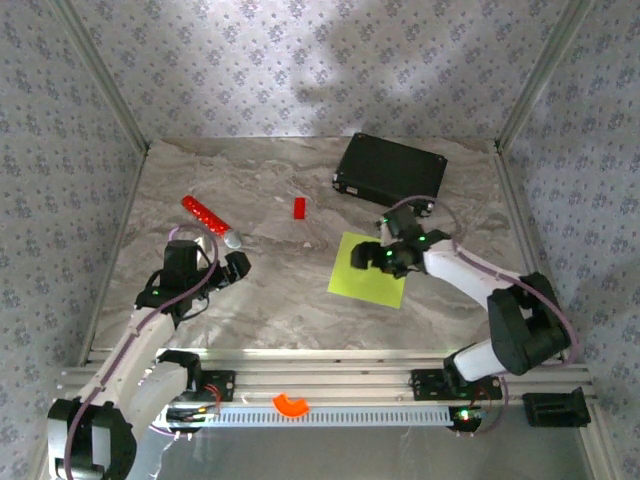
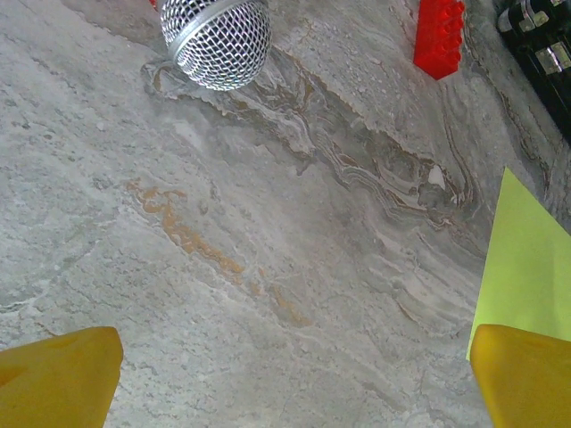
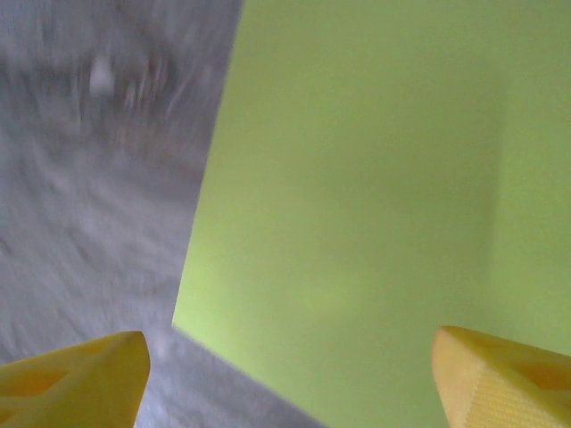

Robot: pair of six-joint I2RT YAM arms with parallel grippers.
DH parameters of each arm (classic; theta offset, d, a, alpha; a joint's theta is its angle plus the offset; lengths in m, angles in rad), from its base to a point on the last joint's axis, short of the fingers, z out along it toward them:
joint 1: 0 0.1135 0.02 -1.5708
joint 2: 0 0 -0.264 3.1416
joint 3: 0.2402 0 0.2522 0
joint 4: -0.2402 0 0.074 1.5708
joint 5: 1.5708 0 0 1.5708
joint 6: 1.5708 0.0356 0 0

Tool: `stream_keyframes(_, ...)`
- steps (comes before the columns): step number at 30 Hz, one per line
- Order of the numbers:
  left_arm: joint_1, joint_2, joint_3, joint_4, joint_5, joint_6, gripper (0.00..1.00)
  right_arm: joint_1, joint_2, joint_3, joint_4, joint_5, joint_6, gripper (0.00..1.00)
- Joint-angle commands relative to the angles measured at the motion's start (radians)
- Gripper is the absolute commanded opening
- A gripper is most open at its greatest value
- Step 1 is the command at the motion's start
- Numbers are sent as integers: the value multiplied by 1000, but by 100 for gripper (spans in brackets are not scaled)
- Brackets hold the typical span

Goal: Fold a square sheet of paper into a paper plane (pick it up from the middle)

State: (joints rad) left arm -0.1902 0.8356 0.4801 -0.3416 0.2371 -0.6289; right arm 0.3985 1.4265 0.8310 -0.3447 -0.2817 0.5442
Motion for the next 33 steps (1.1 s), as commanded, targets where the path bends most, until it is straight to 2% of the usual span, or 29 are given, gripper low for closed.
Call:
stream_keyframes(1,-16,21,56,-18,12,18,100,-87,3,-66,84,-86,112,83)
stream_keyframes(7,-66,68,76,-17,0,15,100,-100,64,-69,66,-88,92,81)
stream_keyframes(11,-74,95,87,11,53,-2,100,-66,102,-66,40,-58,76,81)
stream_keyframes(19,-74,169,155,-21,162,19,100,81,195,-36,16,-12,56,82)
stream_keyframes(27,-75,226,216,-114,169,47,100,253,286,46,60,-10,76,82)
stream_keyframes(30,-79,240,226,-134,170,46,100,288,303,86,73,-29,106,82)
stream_keyframes(33,-92,246,234,-141,188,48,98,292,251,91,122,-64,133,83)
